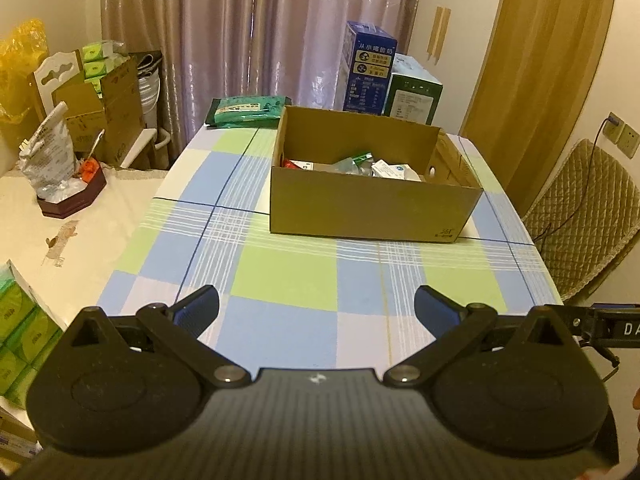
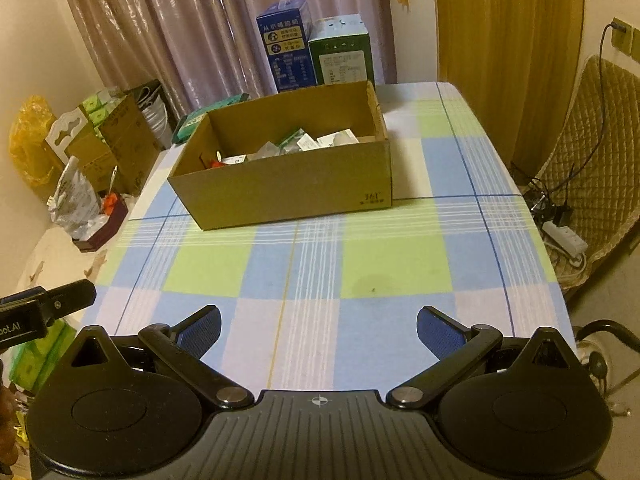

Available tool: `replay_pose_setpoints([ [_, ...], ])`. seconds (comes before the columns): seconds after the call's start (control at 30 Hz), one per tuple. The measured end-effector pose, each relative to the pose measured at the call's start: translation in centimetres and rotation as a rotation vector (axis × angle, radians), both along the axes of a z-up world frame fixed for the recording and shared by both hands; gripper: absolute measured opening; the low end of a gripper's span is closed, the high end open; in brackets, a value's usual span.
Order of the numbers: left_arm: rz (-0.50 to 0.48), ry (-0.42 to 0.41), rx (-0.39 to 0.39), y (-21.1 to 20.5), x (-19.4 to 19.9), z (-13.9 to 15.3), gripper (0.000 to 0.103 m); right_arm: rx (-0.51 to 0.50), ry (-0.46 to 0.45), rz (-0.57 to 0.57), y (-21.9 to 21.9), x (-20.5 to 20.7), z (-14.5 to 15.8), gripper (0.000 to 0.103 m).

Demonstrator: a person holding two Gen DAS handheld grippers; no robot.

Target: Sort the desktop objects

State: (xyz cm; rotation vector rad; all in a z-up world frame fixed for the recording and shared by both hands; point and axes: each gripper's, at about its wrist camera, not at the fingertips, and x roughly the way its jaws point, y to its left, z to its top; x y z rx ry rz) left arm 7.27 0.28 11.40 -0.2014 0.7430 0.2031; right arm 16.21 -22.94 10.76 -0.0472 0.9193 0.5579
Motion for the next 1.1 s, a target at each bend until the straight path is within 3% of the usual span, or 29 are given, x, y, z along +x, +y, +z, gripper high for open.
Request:
replay_pose_setpoints([
  [1.1,-0.024,0.009,0.027,-0.7,0.2,-1.4,0.102,-0.029,-0.022,0.006,0.1,-0.6,-0.4,0.101],
])
